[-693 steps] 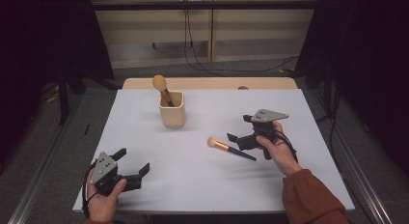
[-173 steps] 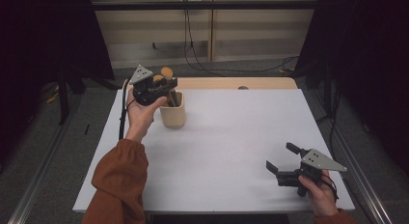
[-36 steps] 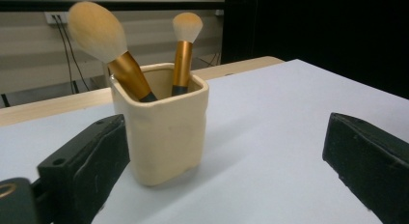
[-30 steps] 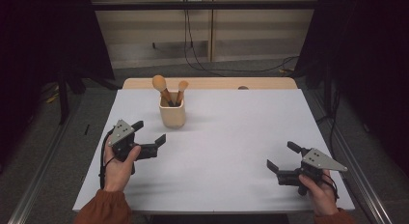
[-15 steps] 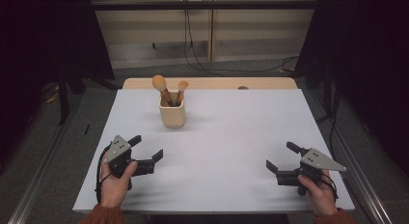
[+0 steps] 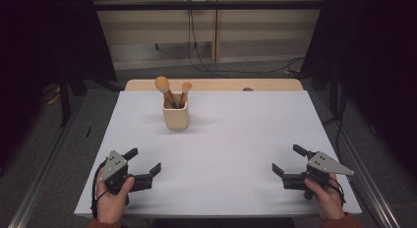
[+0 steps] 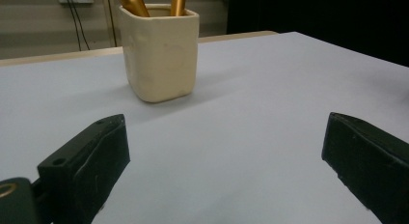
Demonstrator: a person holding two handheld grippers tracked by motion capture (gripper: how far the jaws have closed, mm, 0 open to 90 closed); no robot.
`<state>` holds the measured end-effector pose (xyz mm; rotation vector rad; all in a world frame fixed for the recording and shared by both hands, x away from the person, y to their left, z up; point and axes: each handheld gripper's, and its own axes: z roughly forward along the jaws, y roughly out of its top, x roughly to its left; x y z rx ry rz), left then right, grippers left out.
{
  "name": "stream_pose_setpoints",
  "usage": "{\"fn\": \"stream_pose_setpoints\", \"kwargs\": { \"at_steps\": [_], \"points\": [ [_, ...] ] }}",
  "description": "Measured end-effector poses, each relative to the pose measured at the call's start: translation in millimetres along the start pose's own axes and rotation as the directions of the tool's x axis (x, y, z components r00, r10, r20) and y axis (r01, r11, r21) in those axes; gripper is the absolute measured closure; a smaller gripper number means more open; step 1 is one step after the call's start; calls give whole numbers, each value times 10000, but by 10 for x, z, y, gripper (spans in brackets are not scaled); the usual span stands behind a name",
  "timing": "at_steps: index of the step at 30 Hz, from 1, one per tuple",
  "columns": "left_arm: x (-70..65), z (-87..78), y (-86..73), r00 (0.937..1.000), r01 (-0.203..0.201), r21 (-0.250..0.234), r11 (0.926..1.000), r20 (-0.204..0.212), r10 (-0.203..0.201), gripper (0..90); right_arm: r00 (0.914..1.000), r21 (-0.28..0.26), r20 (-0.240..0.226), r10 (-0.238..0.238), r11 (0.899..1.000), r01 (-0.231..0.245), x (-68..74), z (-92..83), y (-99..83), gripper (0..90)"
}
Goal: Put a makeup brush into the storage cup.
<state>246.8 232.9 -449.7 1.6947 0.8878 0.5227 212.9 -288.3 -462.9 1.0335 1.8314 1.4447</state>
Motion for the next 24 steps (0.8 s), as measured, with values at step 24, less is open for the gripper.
{"fn": "stream_pose_setpoints", "kwargs": {
  "at_steps": [24],
  "points": [
    [28, -154, -69, 9991, 176, -350, 9992, -376, -189, 28, 10000, 85, 2, -71, 9999, 71, -10, -14, -16, 0]
  ]
}}
